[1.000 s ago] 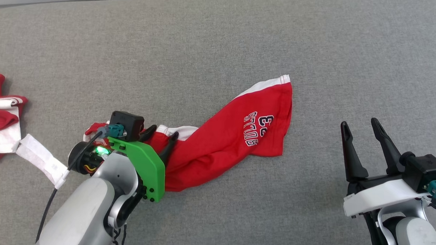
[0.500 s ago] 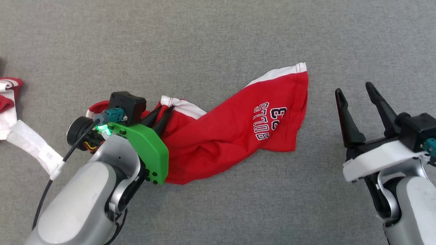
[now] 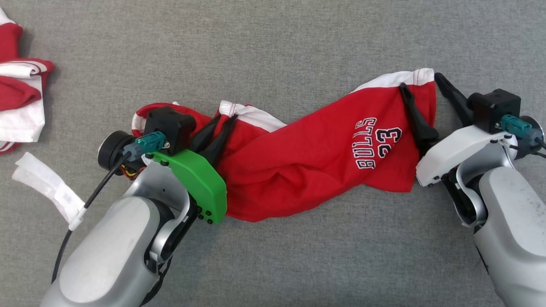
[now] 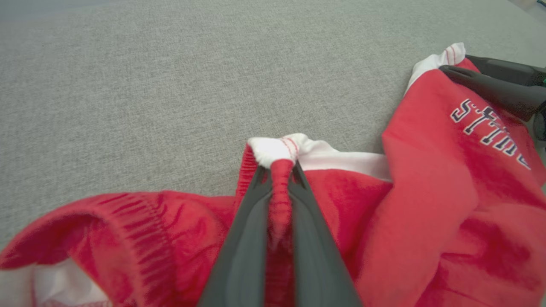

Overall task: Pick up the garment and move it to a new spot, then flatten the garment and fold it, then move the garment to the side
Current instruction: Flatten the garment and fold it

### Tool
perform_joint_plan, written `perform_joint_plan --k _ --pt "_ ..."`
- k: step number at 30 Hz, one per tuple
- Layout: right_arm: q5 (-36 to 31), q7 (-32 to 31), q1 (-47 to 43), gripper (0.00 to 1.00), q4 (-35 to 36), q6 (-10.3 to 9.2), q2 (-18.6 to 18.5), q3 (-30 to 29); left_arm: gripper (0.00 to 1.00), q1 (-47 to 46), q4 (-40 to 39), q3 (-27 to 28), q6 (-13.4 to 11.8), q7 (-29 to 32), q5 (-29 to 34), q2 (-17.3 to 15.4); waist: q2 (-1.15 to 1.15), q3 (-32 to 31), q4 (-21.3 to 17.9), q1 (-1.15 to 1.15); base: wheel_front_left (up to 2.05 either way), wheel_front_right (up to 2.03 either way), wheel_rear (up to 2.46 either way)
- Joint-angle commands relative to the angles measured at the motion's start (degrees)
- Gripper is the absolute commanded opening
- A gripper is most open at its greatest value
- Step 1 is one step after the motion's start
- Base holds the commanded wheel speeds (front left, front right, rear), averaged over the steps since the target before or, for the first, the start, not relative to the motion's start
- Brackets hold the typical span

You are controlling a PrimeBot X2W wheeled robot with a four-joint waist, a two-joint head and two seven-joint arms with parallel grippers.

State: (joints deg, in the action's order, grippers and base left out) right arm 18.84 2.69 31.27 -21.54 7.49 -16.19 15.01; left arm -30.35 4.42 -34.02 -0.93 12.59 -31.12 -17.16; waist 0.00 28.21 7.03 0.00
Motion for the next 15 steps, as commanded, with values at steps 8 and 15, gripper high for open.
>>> perform_joint_plan --k 8,15 --pt "3.9 4.2 2.4 0.00 -2.8 -0.02 -2.7 2.2 0.00 -0.4 -1.9 3.5 -2.0 -7.8 1.1 0.3 0.00 -1.6 0.0 0.00 0.00 0.00 0.00" --pt "4.0 9.9 0.6 0.00 5.0 -0.02 -4.9 -1.1 0.00 -0.7 -6.4 7.2 -3.8 -14.5 2.6 -1.6 0.00 -6.6 -1.8 0.00 0.00 0.00 0.00"
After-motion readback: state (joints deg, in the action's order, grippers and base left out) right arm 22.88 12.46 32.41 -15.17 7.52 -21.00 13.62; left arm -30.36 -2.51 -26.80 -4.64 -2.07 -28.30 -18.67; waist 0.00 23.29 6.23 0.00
